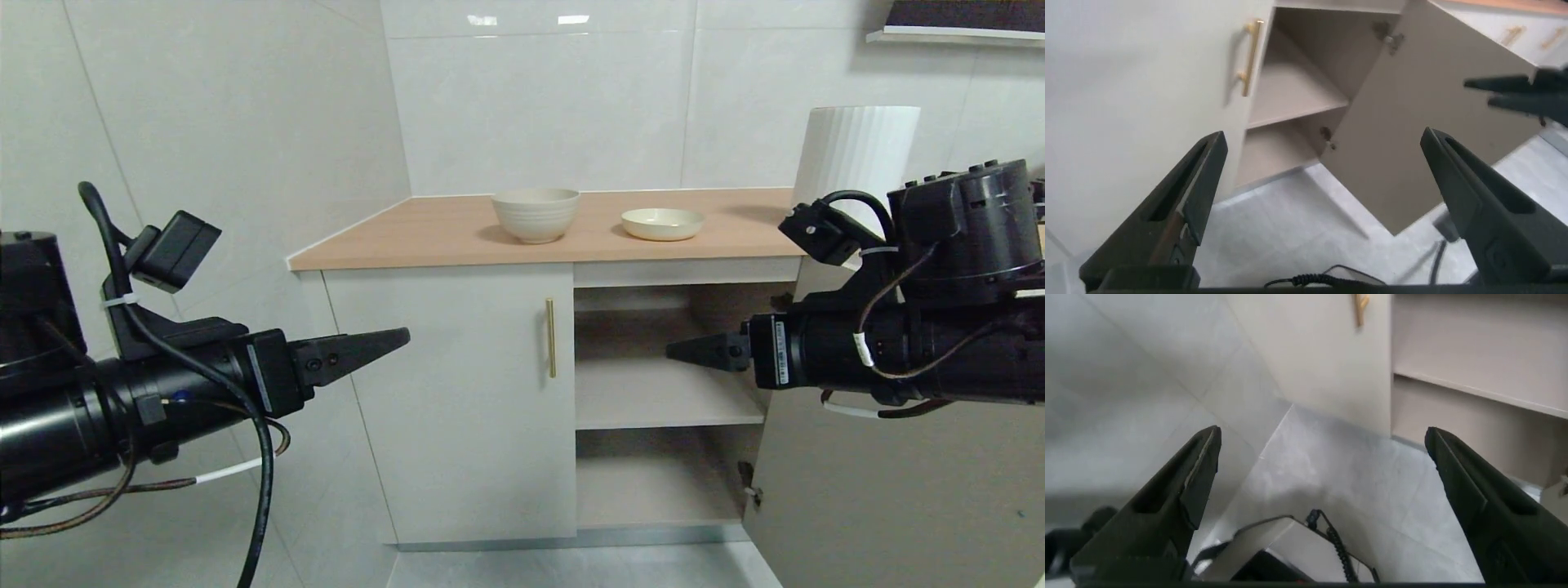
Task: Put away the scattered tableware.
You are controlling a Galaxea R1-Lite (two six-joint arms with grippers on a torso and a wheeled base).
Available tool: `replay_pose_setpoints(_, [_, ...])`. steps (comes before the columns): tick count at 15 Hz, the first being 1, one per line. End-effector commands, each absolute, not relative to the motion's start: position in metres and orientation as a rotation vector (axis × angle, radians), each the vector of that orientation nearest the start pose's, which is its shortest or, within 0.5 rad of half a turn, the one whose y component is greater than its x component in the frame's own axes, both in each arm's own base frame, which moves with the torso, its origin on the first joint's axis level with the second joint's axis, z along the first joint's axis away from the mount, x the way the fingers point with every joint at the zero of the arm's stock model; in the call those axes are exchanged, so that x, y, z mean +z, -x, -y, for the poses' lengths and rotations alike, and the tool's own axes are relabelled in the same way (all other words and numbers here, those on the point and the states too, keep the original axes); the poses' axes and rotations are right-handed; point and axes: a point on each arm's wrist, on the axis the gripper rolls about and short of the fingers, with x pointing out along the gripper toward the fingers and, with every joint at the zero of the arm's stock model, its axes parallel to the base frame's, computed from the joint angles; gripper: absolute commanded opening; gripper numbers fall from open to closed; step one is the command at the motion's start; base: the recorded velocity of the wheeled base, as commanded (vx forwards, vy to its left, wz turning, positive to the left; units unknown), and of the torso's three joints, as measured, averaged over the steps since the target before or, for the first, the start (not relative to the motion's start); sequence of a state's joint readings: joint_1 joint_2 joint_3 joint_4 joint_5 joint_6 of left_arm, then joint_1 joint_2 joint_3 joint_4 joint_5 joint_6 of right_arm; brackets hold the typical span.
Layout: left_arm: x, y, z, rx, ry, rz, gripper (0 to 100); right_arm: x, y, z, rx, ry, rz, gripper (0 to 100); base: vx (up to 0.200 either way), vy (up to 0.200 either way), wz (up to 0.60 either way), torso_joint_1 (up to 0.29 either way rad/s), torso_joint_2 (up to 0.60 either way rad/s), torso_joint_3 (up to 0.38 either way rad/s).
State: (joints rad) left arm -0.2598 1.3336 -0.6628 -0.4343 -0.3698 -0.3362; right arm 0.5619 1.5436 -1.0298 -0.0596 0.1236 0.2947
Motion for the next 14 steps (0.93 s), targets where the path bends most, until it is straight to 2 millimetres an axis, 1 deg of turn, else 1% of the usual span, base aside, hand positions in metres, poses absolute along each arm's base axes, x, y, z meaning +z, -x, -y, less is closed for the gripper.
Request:
replay_pose_setpoints(1, [0.217, -0.203, 0.062, -0.582, 0.325, -0.347, 100, 0.238, -0.226, -0.146, 0.605, -0.179, -0.536, 100, 0.0, 0.0, 0.0, 0.0, 0.0, 0.0])
replay_pose_setpoints(7, [0.211, -0.205, 0.068, -0.607, 0.287, -0.369, 100, 0.238, -0.223, -0.143, 0.597, -0.175, -0.556, 100, 0.2, 0.0, 0.0, 0.001, 0.0, 0.005])
replay_pose_setpoints(10, [0.211, -0.21, 0.077, -0.636, 0.283, -0.376, 100, 0.24, -0.221, -0.139, 0.597, -0.181, -0.546, 100, 0.2, 0.0, 0.0, 0.004, 0.0, 0.001])
replay_pose_setpoints(14, [0.214, -0.213, 0.082, -0.654, 0.281, -0.369, 100, 0.239, -0.221, -0.138, 0.589, -0.175, -0.544, 100, 0.0, 0.0, 0.0, 0.0, 0.0, 0.0])
